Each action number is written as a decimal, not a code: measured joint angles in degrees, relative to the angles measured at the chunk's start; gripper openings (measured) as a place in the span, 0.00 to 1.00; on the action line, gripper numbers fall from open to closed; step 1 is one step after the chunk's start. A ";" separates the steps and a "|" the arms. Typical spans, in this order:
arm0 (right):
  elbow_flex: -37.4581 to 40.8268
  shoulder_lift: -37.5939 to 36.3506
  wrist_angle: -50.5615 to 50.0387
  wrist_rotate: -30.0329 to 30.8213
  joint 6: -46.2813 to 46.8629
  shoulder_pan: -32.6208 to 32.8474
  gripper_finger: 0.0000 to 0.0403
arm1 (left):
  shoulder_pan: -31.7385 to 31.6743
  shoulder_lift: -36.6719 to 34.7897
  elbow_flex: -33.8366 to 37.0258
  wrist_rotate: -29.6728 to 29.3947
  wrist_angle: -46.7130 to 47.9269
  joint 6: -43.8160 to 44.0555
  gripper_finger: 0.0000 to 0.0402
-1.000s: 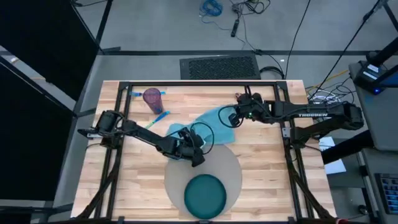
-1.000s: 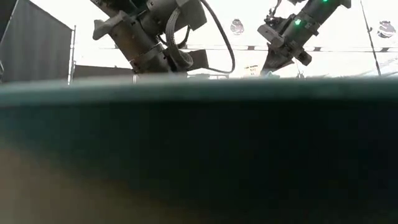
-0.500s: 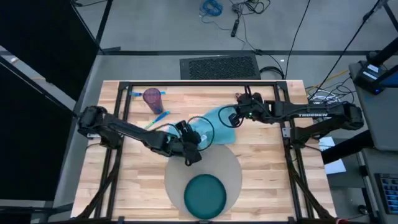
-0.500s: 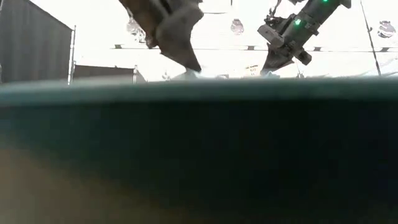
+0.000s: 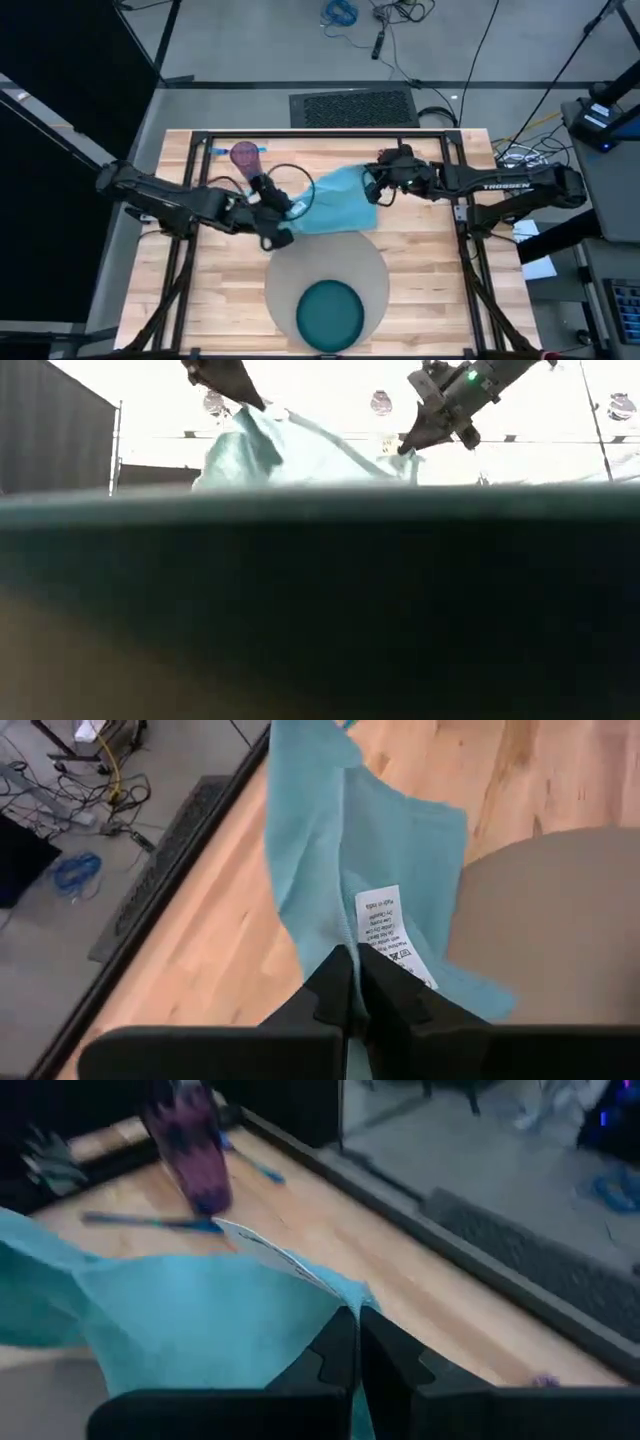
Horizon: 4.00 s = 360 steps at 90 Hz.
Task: Set table place
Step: Fold the blue napkin
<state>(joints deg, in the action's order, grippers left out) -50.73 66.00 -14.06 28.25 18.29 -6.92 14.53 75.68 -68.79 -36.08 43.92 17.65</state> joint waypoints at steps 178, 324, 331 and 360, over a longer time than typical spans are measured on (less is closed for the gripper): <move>-27.57 8.42 -30.71 26.37 7.75 21.21 0.00 | 4.70 0.11 -14.29 3.51 10.78 -4.76 0.00; -3.51 8.94 -21.45 4.82 31.69 20.22 0.00 | -2.13 0.09 17.92 25.03 -6.75 0.55 0.00; -3.51 8.98 -21.26 4.03 31.71 20.21 0.00 | -2.13 0.09 17.92 25.46 -6.64 0.52 0.00; -3.51 9.00 -21.27 0.03 29.20 19.67 0.00 | -2.13 0.09 17.92 27.16 -6.50 1.46 0.00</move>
<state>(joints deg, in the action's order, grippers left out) -54.24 75.00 -35.33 28.27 47.49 12.75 12.40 75.77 -50.87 -8.91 37.42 19.11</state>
